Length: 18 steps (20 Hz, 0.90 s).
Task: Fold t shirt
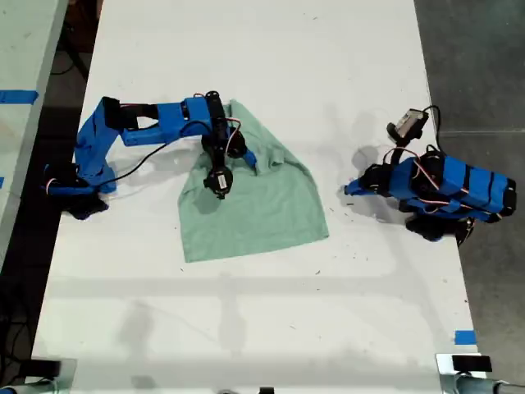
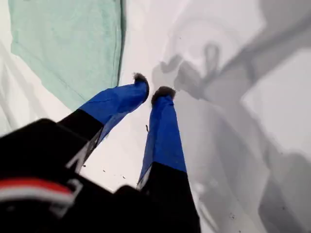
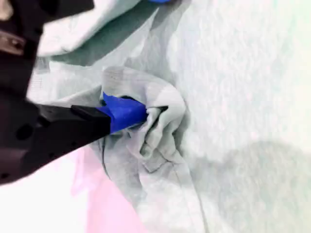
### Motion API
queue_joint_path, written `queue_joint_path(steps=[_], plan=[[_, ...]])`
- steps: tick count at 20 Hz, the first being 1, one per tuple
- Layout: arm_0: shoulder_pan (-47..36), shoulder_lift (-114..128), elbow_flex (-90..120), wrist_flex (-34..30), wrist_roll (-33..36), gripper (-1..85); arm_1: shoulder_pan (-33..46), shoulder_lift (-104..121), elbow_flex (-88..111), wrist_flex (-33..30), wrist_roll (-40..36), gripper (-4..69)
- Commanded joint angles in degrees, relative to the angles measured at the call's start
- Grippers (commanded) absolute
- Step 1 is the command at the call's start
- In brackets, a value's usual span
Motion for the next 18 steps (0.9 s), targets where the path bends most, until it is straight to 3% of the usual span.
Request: queue_joint_path(steps=[1,7,11,18], plan=[[2.6,7.6,-0.5,3.5,-3.0,34.4,0.4,0.4,3.2,-1.0,0.3,5.9],[1.8,34.5,14.9,4.6,-7.3,33.9,0.4,0.4,3.2,-1.0,0.3,5.9],[-5.5,56.7,35.8,4.6,-6.9,31.6,0.4,0.4,3.2,-1.0,0.3,5.9],[-29.3,87.5,68.1,4.0,7.4,13.1,0.4,0.4,3.2,-1.0,0.3,5.9]])
